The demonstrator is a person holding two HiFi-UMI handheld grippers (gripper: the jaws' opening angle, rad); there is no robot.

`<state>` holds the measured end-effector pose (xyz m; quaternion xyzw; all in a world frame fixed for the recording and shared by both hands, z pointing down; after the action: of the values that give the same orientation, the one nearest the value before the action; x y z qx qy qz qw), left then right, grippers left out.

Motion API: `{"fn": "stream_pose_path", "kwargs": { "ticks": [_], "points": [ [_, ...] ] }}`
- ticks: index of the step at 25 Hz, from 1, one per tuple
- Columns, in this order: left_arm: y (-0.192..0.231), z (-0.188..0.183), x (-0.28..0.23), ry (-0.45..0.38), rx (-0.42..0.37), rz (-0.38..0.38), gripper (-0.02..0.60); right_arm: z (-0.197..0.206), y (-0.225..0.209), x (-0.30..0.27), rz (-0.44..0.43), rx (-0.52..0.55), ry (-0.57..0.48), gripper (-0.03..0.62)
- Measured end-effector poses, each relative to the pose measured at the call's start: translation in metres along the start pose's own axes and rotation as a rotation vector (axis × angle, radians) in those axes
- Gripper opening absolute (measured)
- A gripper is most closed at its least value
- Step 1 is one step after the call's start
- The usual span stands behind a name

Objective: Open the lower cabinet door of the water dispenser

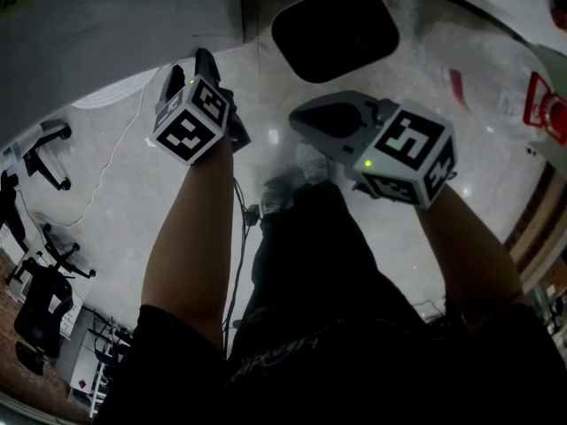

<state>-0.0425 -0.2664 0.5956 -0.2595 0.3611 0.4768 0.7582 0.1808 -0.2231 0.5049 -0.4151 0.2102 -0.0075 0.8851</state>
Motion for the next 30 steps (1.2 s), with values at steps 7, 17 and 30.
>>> {"fn": "stream_pose_path", "kwargs": {
  "ticks": [7, 17, 30],
  "points": [
    [-0.004, -0.001, 0.001, 0.015, -0.01, 0.017, 0.23, 0.002, 0.006, -0.003, -0.019, 0.01, 0.004, 0.012],
    [-0.002, 0.0, 0.001, 0.024, -0.018, 0.056, 0.235, 0.004, 0.01, 0.005, -0.001, 0.033, 0.019, 0.012],
    [0.019, 0.024, 0.015, 0.051, -0.048, 0.104, 0.23, 0.014, 0.022, -0.012, -0.003, 0.035, 0.021, 0.012]
  ]
}}
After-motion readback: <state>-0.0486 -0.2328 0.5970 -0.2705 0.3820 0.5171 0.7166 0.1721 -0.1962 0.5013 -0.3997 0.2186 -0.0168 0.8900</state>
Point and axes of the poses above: the fingertips, and each gripper's own axes: x backward along the fingers, y to its left, z out of its underside, the point moved 7 cm from there along x, backward along the fingers, and after that the axes turned 11 degrees about -z, right-handed, at the moved point
